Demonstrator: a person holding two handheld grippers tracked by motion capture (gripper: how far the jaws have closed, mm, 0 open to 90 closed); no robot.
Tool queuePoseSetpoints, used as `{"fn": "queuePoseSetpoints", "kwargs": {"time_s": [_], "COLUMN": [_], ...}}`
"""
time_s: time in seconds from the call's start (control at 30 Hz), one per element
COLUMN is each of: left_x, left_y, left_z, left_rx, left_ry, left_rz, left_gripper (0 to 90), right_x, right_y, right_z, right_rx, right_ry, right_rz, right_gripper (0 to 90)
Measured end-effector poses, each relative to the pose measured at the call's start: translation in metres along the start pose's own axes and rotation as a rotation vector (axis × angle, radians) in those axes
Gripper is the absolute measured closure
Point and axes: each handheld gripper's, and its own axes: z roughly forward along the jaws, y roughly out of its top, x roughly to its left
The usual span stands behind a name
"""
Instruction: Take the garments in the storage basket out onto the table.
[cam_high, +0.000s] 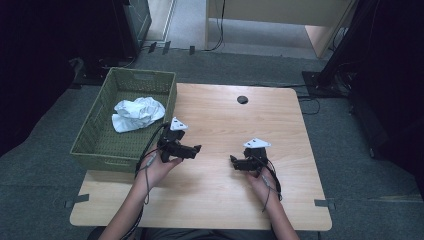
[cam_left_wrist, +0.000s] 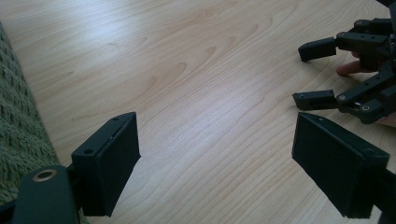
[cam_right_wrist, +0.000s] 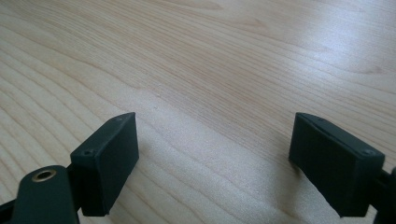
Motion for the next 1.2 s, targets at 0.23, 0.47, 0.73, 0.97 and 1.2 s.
{"fn": "queuePoseSetpoints", "kwargs": {"time_s": [0.23, 0.47, 0.73, 0.97, 1.2], "left_x": [0.001, 0.001, 0.004, 0.005, 0.008], "left_y": [0.001, 0.001, 0.002, 0.002, 0.002], "left_z": [-0.003, -0.006, -0.011, -0.014, -0.018], "left_rx": [0.001, 0.004, 0.002, -0.004, -0.005], "left_ry": [0.002, -0.003, 0.006, 0.006, 0.003], "left_rz": [-0.01, -0.008, -0.007, -0.01, -0.016], "left_gripper": [15.3, 15.3, 15.3, 15.4, 15.4], "right_x": [0.0, 0.0, 0.0, 0.0, 0.0], "right_y": [0.0, 0.0, 0.0, 0.0, 0.0], "right_z": [0.0, 0.0, 0.0, 0.0, 0.0], "right_rx": [0.0, 0.0, 0.0, 0.0, 0.0], "right_ry": [0.0, 0.0, 0.0, 0.0, 0.0], "right_rz": [0.001, 0.001, 0.002, 0.002, 0.002], "right_gripper": [15.9, 15.9, 15.9, 16.0, 15.9]}}
